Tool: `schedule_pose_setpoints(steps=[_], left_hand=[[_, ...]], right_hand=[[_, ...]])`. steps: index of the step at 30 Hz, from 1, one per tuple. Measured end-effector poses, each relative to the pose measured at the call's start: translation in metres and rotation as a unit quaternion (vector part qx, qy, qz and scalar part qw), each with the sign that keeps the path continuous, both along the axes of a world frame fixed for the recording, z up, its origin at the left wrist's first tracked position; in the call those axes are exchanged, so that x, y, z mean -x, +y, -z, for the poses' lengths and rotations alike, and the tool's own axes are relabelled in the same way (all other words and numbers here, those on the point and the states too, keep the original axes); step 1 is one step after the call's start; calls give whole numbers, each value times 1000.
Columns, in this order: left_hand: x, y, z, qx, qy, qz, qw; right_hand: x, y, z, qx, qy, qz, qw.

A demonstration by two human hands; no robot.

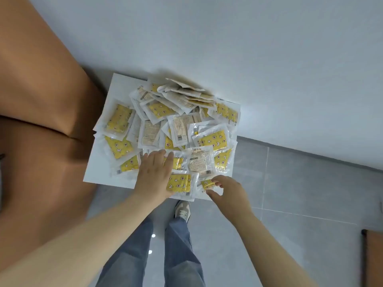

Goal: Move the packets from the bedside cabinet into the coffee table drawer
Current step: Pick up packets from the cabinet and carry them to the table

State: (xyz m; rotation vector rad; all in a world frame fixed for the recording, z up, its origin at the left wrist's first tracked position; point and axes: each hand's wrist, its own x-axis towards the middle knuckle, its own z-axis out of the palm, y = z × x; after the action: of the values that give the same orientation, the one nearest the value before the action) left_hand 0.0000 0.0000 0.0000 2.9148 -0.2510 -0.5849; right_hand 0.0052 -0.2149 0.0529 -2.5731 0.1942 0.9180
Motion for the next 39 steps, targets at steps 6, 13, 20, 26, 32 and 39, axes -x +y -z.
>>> schedule_pose_setpoints(steps=[6, 13, 20, 26, 32, 39], left_hand=[[0, -18, 29, -41, 3, 36, 999], [-1, -20, 45, -64, -3, 40, 997], [-2, -9, 45, -55, -60, 54, 995], [-15, -9, 45, -57, -104, 79, 990], [-15, -9, 50, -42, -129, 102, 985], [-27, -17, 45, -55, -139, 108, 983]], right_hand=[[0, -17, 23, -3, -5, 22, 1000], [-6, -20, 42, -6, -12, 18, 1000], [-19, -15, 53, -12, -25, 44, 999], [-27, -5, 61, -47, -25, 67, 996], [-27, 7, 64, -78, -35, 45, 995], [-27, 14, 58, -110, -43, -73, 990]])
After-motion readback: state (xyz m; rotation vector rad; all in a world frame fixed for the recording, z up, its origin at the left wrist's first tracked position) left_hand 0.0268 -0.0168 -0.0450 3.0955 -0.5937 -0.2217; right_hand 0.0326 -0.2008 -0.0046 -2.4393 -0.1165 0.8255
